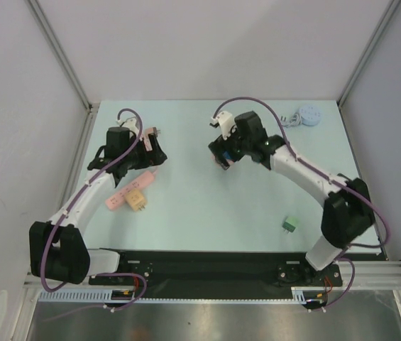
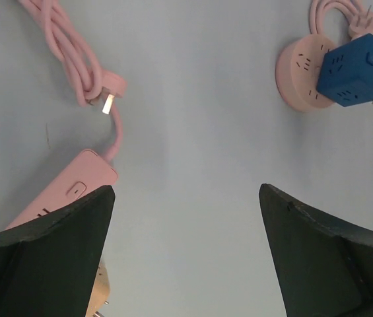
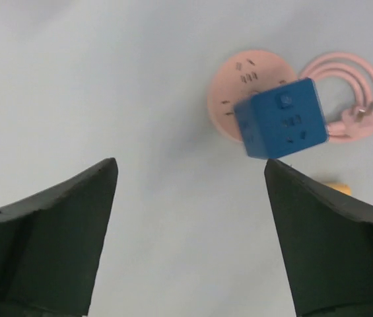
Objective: Insert the plug
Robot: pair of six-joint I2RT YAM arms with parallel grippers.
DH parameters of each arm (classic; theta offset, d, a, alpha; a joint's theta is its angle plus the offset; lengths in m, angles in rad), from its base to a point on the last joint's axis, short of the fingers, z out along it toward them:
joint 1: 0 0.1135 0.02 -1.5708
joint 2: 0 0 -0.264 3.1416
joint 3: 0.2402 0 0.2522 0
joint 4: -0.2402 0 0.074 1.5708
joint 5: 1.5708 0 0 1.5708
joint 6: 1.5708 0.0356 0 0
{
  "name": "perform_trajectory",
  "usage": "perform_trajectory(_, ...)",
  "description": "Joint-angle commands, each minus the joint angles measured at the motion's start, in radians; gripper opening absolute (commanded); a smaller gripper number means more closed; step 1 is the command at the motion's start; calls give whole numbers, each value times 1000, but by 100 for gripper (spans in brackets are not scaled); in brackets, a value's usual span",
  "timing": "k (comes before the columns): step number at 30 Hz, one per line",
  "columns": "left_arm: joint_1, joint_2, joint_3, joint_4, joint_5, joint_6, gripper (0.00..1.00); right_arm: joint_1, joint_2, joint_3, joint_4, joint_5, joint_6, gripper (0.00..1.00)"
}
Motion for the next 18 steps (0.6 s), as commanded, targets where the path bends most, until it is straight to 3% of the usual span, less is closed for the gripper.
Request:
perform_trajectory(1,10,-7,79,-16,-83,54,97,136,-190,-161,249,201,170,100)
perform_trajectory(5,13,86,173,-26,-150,97,95,218,-365,-252,397,324,404,100)
perform_trajectory(7,17,187,269,-29,-158,120,93,216,-397,-239,334,232,563,100)
perform_trajectory(11,25,421,484,-94,-202,139,90,218,-463,-251,319,91,598,100)
perform_trajectory(18,33,840,982,-287,-317,146,79,215,-571,-332,335,161,548,100)
